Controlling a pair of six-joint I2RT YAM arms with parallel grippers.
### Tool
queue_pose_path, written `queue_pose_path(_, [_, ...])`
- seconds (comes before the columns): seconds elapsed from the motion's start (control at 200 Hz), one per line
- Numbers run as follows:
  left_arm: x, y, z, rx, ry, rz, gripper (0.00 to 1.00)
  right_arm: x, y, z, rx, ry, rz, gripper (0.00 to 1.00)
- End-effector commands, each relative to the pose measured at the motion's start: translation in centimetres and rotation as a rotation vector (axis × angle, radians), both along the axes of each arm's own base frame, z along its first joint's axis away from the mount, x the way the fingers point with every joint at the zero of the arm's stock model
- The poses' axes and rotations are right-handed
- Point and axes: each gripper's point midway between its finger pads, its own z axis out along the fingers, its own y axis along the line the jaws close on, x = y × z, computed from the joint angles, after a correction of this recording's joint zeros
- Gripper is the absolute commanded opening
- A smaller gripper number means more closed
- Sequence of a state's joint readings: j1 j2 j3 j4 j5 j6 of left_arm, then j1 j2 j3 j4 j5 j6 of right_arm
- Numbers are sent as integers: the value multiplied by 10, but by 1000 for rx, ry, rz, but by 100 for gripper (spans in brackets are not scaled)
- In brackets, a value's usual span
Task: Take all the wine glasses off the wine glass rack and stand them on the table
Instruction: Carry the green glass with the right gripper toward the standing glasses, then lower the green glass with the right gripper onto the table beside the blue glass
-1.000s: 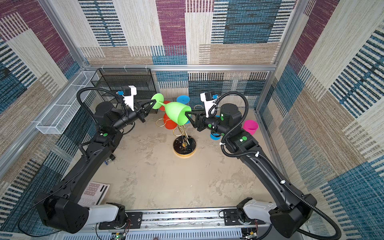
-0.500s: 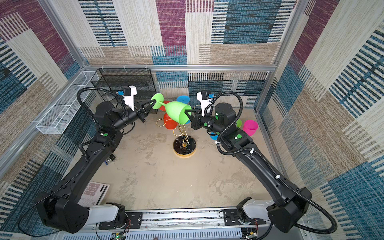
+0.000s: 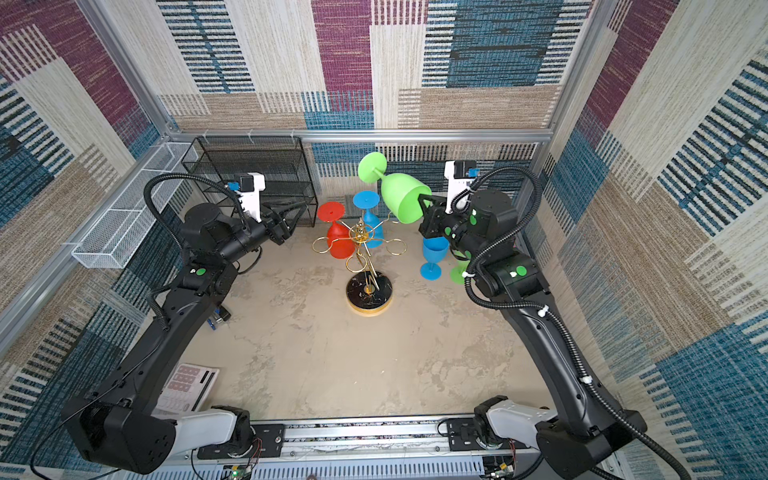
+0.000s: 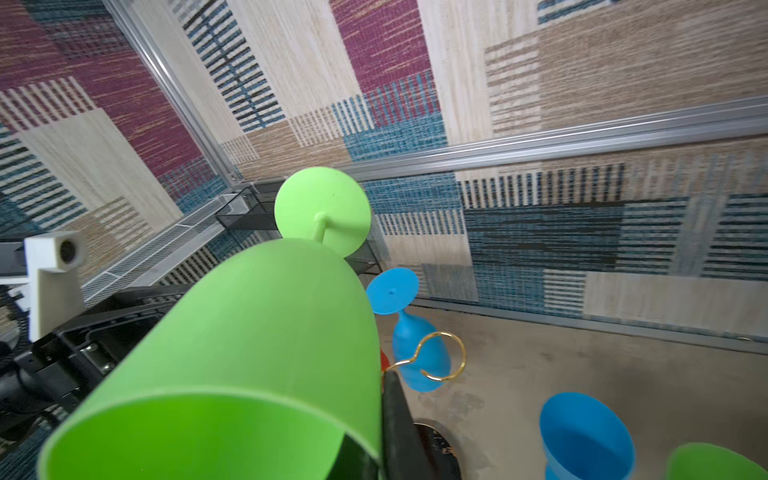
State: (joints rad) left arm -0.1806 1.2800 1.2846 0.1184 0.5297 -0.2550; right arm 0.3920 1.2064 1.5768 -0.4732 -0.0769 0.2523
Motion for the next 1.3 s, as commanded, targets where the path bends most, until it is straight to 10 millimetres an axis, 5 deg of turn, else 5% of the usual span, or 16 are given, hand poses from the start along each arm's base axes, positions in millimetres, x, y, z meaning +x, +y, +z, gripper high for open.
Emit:
queue_pose_path(0.0, [4,21,-4,-4,20,76,49,-7,-37,-12,-145,65,-155,0])
queue_pose_path(0.26, [5,62,-18,13,-5,189,52,-31,-84,-14,-302,192,-329,0])
queue_pose_path(0.681, [7,84,-54,99,-77,274,56,-53,-97,-95,-435,541,-349,0])
queue_pose_path(0.906, [7,86,-66,96,-82,277,57,-65,-90,-145,-429,664,-301,0])
queue_pose_path(1.122, [5,90,-72,93,-81,281,58,-57,-76,-178,-439,746,-242,0])
queue_pose_path(1.292, [3,94,-76,90,-75,291,58,-54,-66,-223,-467,860,-195,0])
